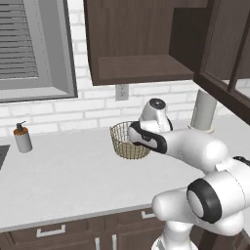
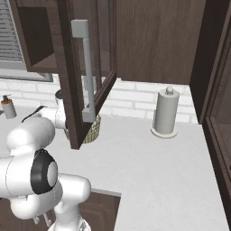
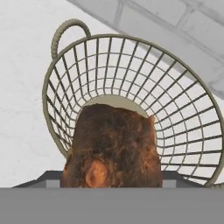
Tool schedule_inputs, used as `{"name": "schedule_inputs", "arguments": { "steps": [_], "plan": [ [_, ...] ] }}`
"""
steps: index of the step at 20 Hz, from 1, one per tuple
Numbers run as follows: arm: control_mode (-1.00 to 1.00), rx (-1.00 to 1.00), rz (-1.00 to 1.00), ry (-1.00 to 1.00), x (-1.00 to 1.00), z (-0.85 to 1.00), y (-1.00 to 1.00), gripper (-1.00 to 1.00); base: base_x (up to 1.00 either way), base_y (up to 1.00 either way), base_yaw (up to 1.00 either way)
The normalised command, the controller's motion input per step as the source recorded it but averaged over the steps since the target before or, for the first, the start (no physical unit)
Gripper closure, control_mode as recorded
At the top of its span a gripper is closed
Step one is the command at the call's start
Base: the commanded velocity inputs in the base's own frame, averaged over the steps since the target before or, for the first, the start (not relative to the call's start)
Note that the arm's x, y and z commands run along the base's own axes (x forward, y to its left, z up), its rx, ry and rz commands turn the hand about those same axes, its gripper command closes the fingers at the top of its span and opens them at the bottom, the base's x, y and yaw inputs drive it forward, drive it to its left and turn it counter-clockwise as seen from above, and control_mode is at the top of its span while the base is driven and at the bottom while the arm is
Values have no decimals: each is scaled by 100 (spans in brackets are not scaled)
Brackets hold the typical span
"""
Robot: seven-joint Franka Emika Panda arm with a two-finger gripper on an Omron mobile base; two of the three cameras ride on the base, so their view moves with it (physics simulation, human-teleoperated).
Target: Open the cabinet, pick up the bread from the cabinet and place it in the basket. Then move the basket to the dining counter.
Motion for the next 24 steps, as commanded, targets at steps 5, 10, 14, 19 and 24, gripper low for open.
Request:
{"name": "schedule_inputs", "arguments": {
  "steps": [5,10,14,19,24],
  "plan": [
    [-100,0,1,0,3,0,0,-100,0,0,0],
    [-100,0,0,0,0,4,4,-100,0,0,0],
    [-100,0,0,0,0,8,22,-100,0,0,0],
    [-100,0,0,0,24,15,36,-100,0,0,0],
    [-100,0,1,0,26,10,22,-100,0,0,0]
  ]
}}
